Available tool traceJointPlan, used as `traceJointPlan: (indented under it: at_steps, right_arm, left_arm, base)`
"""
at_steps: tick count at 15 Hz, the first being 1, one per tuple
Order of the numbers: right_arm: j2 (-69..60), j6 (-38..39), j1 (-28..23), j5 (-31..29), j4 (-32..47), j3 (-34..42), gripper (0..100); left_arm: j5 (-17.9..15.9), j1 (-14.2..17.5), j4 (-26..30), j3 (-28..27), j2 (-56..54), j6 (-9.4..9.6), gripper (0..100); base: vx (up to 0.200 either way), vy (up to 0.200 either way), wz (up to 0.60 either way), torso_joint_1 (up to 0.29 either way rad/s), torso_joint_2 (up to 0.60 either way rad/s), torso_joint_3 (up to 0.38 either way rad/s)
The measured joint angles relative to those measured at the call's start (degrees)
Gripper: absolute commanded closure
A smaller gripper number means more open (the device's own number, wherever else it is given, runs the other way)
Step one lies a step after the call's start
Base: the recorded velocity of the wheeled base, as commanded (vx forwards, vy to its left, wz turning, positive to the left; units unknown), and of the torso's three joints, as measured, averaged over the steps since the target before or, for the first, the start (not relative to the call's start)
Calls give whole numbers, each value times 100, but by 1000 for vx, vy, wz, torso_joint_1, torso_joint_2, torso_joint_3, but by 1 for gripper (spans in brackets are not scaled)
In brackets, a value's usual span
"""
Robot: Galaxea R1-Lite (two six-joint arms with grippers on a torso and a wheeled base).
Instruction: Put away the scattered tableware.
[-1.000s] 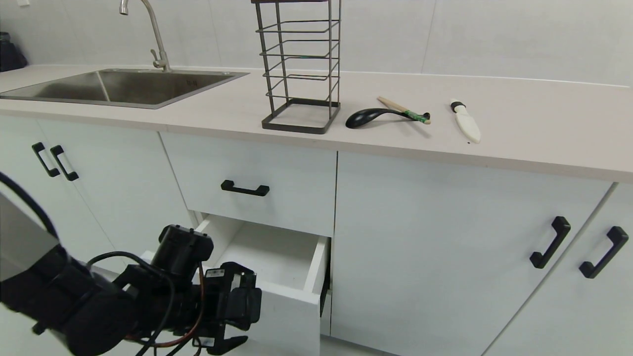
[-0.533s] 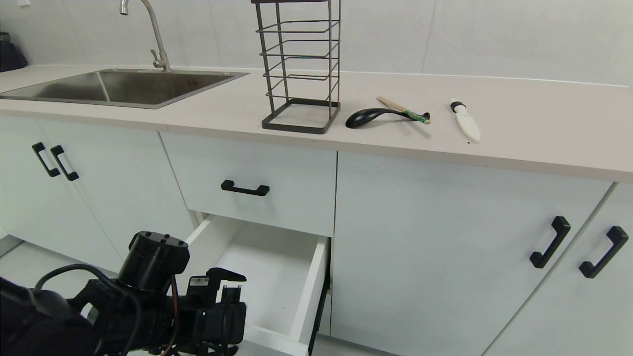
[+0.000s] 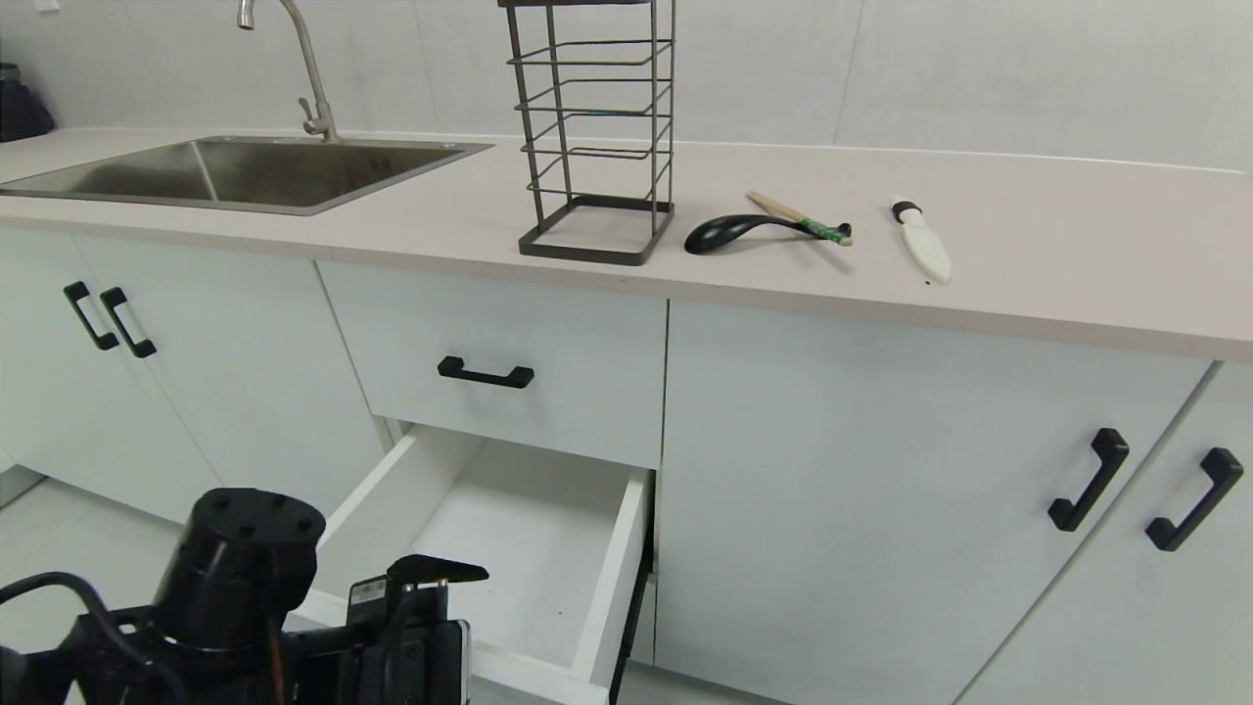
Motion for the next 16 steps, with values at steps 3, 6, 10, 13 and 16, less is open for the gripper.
traceJointPlan:
  at_steps: [3, 6, 10, 13, 16]
  right_arm:
    - [0, 2, 0, 1, 0, 0, 100]
    - [0, 2, 0, 1, 0, 0, 100]
    - [0, 0, 0, 0, 0, 0, 100]
    - [0, 2, 0, 1, 0, 0, 100]
    - [0, 2, 0, 1, 0, 0, 100]
  left_arm:
    - [63, -178, -134, -255, -662, -2883, 0]
    - [13, 428, -616, -411, -1180, -4038, 0]
    - [-11, 568, -711, -227, -1469, -4024, 0]
    - [9, 629, -697, -128, -1623, -3844, 0]
    - [-5, 855, -646, 134, -1904, -3811, 0]
  base:
    - [0, 0, 0, 0, 0, 0]
    - [0, 0, 0, 0, 0, 0]
    - [0, 0, 0, 0, 0, 0]
    - [0, 0, 0, 0, 0, 0]
    - [0, 0, 0, 0, 0, 0]
